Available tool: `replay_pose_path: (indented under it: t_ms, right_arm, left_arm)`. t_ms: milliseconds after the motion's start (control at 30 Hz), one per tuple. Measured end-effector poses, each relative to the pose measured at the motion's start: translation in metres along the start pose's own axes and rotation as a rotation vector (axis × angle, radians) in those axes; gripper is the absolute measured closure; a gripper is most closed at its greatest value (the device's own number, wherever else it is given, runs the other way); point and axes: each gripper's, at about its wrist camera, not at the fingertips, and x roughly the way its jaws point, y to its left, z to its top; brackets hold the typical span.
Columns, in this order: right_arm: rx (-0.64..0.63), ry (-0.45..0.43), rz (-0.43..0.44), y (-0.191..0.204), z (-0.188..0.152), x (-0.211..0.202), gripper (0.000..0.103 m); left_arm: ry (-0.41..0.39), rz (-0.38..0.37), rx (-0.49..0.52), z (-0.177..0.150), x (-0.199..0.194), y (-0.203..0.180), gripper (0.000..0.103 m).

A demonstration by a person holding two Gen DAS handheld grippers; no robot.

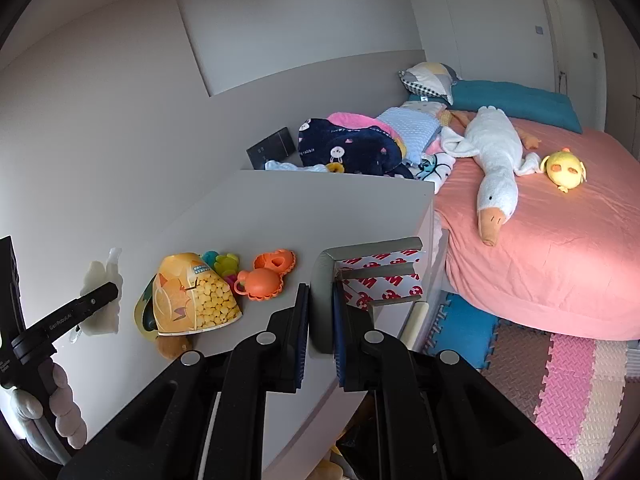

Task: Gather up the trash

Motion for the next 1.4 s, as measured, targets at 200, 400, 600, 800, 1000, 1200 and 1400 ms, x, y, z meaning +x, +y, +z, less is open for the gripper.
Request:
replay_pose_path:
  t_ms: [200, 400, 600, 800, 1000, 1200, 1400]
  right_arm:
    - [-0.006, -0.015, -0.010, -0.009, -0.002, -0.018, 0.090]
    - [-0.012, -0.033, -0.019, -0.017, -0.005, -0.035, 0.090]
    - [-0.006, -0.036, -0.039, -0.029, -0.008, -0.048, 0.090]
    - [0.019, -0.040, -0.071, -0.048, -0.011, -0.059, 0.090]
    - [0.046, -0.044, -0.105, -0.068, -0.013, -0.068, 0.090]
    - [0.077, -0.046, -0.135, -0.089, -0.015, -0.075, 0.090]
    - [0.105, -0.044, -0.161, -0.108, -0.019, -0.080, 0.090]
  left_arm:
    - [0.001, -0.033, 0.037, -0.005, -0.008, -0.028, 0.079]
    - [0.010, -0.057, 0.072, -0.012, -0.012, -0.052, 0.079]
    - [0.029, -0.084, 0.107, -0.019, -0.008, -0.076, 0.078]
    - [0.066, -0.123, 0.151, -0.027, 0.000, -0.104, 0.078]
    - [0.089, -0.161, 0.205, -0.037, 0.005, -0.132, 0.078]
    - [0.113, -0.193, 0.250, -0.046, 0.009, -0.159, 0.078]
    - [0.135, -0.215, 0.293, -0.056, 0.013, -0.182, 0.078]
